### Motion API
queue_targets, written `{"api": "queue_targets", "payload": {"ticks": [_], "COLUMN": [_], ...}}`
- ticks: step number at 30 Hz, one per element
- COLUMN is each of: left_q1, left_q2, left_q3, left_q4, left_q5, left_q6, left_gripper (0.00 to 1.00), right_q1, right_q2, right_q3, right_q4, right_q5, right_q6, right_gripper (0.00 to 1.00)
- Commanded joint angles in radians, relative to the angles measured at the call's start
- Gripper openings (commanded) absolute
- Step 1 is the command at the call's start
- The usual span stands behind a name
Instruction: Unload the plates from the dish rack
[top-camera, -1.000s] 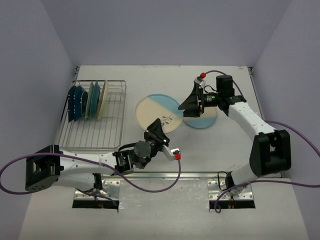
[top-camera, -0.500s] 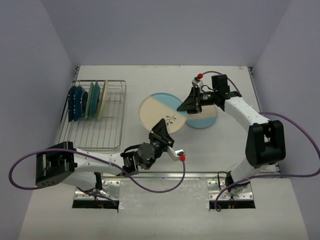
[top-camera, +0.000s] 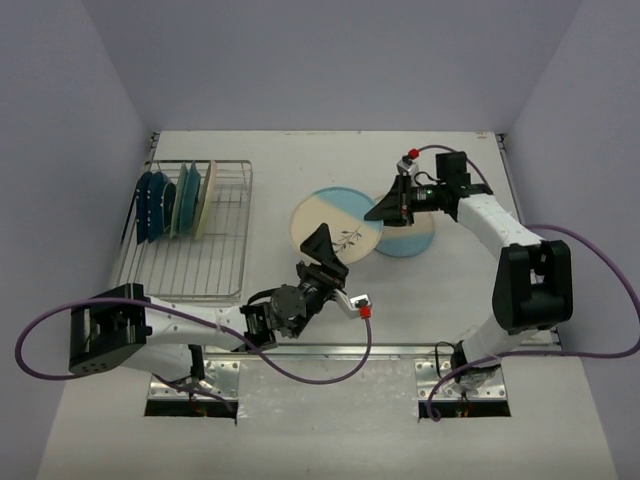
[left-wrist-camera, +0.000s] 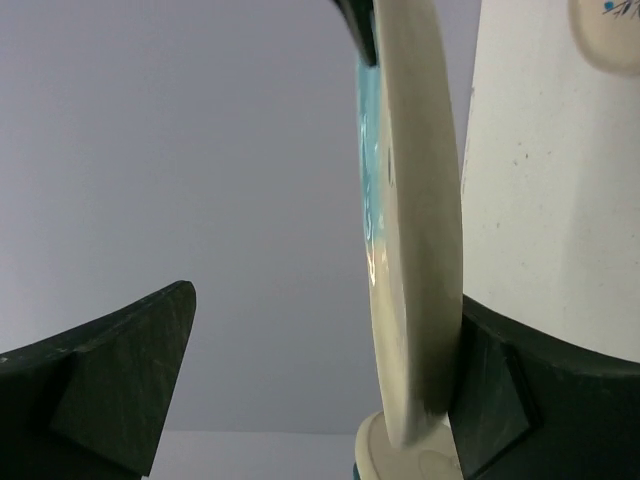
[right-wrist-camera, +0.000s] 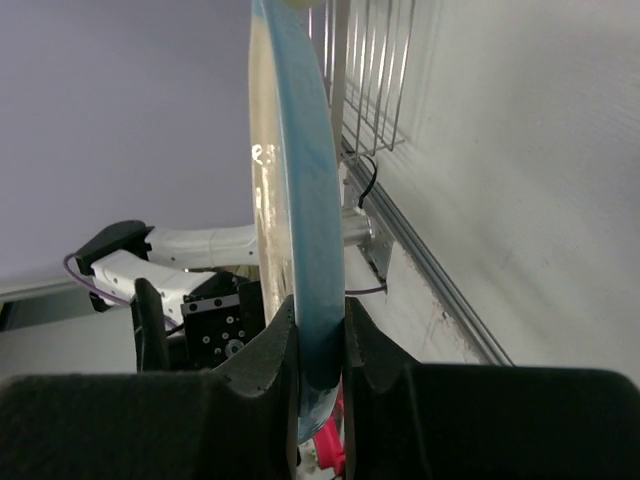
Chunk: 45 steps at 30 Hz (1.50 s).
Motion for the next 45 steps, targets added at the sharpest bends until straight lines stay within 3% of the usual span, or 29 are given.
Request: {"api": "queue_targets", "payload": {"ticks": [1, 6, 13, 19, 28, 45], "left_q1": [0.047, 0.17, 0.383, 0.615, 0.732, 0.76], "left_q2": [-0.091, -0.15, -0.176, -0.227, -0.334, -0.344], "left_q3": [0.086, 0.294, 0.592, 0.7, 0.654, 0.648], "left_q4": [-0.037, -0.35, -0.827, -1.081, -1.146, -1.157], "left_q5": [-0.054, -0.098, -0.09, 0.007, 0.034, 0.061], "left_q6": [-0.087, -0.348, -0.798, -1.102, -1.165, -1.198], "left_gripper": [1.0, 1.0, 1.0, 1.0, 1.0, 1.0], "right_q1": [-0.144, -0.273, -0.335, -0.366, -0.377, -0.38], "right_q2": [-0.046, 0.004, 0.104, 0.176, 0.255, 0.402], "right_q3": [-0.007, 0.012, 0.077, 0.114, 0.191, 0.257], "right_q4": [0.036, -0.028, -0.122, -0.127, -0.161, -0.219], "right_q5": [-0.107, -0.079, 0.032, 0.083, 0.128, 0.134], "right_q6": [-0.014, -0.124, -0.294, -0.369, -0.427, -0.469], "right_gripper": [0.0, 0.0, 0.0, 0.0, 0.0, 0.0]}}
